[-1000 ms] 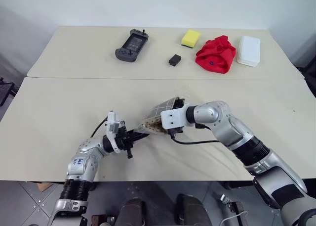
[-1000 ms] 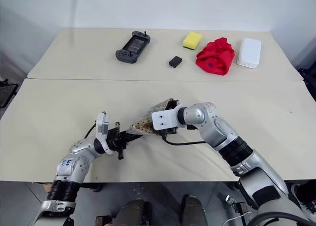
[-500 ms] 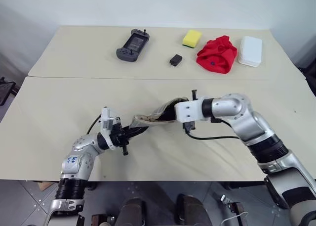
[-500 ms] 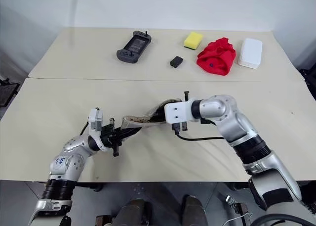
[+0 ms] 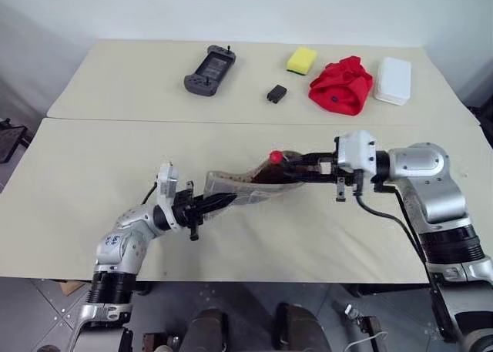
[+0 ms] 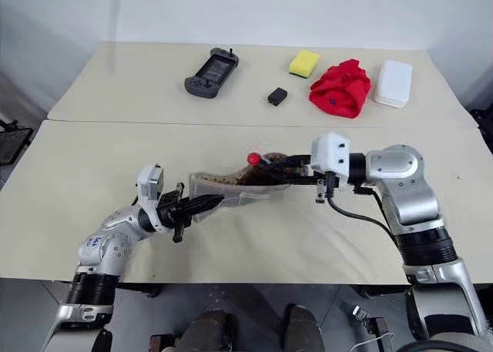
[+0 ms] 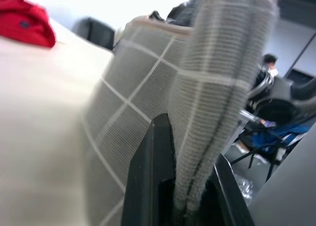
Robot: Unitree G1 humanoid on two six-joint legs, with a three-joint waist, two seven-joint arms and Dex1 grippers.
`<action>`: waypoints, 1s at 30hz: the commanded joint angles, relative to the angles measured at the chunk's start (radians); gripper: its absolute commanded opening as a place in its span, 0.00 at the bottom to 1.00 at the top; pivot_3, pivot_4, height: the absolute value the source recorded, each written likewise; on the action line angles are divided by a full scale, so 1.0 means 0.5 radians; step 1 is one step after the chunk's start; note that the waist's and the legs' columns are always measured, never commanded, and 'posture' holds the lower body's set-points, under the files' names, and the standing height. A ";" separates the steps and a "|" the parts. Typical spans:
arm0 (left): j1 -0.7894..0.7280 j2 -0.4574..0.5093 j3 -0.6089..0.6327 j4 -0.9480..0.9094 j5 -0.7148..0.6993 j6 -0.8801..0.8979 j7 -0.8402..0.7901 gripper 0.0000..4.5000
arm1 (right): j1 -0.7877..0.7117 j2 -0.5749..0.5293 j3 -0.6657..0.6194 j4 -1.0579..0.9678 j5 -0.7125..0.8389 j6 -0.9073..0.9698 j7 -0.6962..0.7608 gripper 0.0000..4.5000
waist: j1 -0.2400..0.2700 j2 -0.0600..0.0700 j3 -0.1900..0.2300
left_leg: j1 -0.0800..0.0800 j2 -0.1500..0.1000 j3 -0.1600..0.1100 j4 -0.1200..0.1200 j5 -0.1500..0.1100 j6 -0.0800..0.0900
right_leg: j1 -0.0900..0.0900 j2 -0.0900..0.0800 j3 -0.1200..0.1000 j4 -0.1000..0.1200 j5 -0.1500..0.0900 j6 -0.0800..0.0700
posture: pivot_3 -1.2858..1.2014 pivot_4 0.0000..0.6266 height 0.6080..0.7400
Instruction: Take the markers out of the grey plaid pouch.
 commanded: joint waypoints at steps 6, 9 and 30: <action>-0.100 -0.008 -0.054 -0.009 -0.112 0.197 -0.141 0.00 | -0.200 -0.174 -0.476 -0.276 0.927 1.154 -0.374 0.12 | -0.004 0.000 0.000 | 0.000 0.001 -0.006 0.000 0.000 0.000 | 0.000 0.000 0.000 0.000 0.000 0.000 | 0.52 0.24 1.00; -0.140 -0.047 -0.094 0.092 -0.009 0.051 -0.182 0.00 | -0.314 -0.287 -0.704 -0.050 1.188 1.534 -0.563 0.12 | 0.017 0.001 0.000 | 0.000 -0.001 -0.007 0.001 0.001 0.001 | 0.000 -0.001 0.000 0.001 0.000 0.000 | 0.52 0.24 1.00; 0.093 -0.142 -0.178 0.204 0.280 -0.450 -0.215 0.00 | 0.081 -0.765 -0.015 0.413 0.069 1.756 -0.580 0.12 | 0.040 0.003 -0.001 | -0.002 0.000 0.019 -0.003 -0.001 0.003 | -0.003 -0.001 0.003 -0.006 0.001 0.002 | 0.52 0.24 1.00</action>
